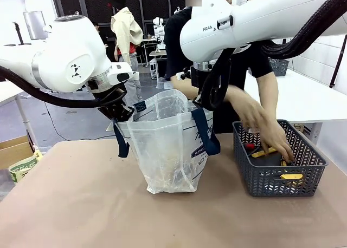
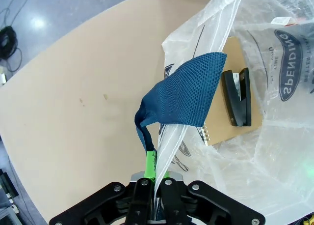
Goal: Transfer purchased items from the store into the shopping bag.
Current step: Move the Reusable shopping bag to the right side of the table.
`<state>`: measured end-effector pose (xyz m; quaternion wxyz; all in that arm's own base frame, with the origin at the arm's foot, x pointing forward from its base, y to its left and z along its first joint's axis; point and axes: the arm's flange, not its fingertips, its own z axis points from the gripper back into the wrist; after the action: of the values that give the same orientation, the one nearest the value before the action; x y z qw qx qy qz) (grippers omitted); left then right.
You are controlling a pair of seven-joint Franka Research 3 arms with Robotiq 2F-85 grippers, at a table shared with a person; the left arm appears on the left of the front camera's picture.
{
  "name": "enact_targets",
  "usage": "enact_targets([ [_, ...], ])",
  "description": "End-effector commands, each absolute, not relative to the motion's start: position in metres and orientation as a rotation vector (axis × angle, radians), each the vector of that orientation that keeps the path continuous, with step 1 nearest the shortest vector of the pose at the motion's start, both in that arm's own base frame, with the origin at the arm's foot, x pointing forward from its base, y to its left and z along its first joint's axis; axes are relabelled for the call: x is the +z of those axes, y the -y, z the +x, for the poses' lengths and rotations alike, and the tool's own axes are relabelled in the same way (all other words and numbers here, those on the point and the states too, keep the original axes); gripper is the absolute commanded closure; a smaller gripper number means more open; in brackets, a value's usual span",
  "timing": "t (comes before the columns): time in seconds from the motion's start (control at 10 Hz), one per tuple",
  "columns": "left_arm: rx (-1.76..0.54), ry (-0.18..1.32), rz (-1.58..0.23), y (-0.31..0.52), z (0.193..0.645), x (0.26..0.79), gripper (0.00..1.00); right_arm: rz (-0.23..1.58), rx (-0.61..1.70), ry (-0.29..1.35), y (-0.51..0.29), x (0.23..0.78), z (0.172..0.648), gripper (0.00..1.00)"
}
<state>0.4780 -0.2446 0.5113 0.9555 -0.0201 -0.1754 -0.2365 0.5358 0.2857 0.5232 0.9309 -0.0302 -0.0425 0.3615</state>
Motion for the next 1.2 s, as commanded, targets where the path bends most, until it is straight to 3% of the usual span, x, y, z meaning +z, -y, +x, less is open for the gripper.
enact_targets([
  [0.0, -0.508, 0.355, -0.032, 0.2452, 0.4772, 0.5111, 1.00, -0.061, 0.736, 0.087, -0.2851, 0.5231, 0.5362, 1.00],
  [1.1, -0.572, 0.347, -0.017, 0.2477, 0.4762, 0.5122, 1.00, -0.061, 0.736, 0.087, -0.2851, 0.5231, 0.5362, 1.00],
])
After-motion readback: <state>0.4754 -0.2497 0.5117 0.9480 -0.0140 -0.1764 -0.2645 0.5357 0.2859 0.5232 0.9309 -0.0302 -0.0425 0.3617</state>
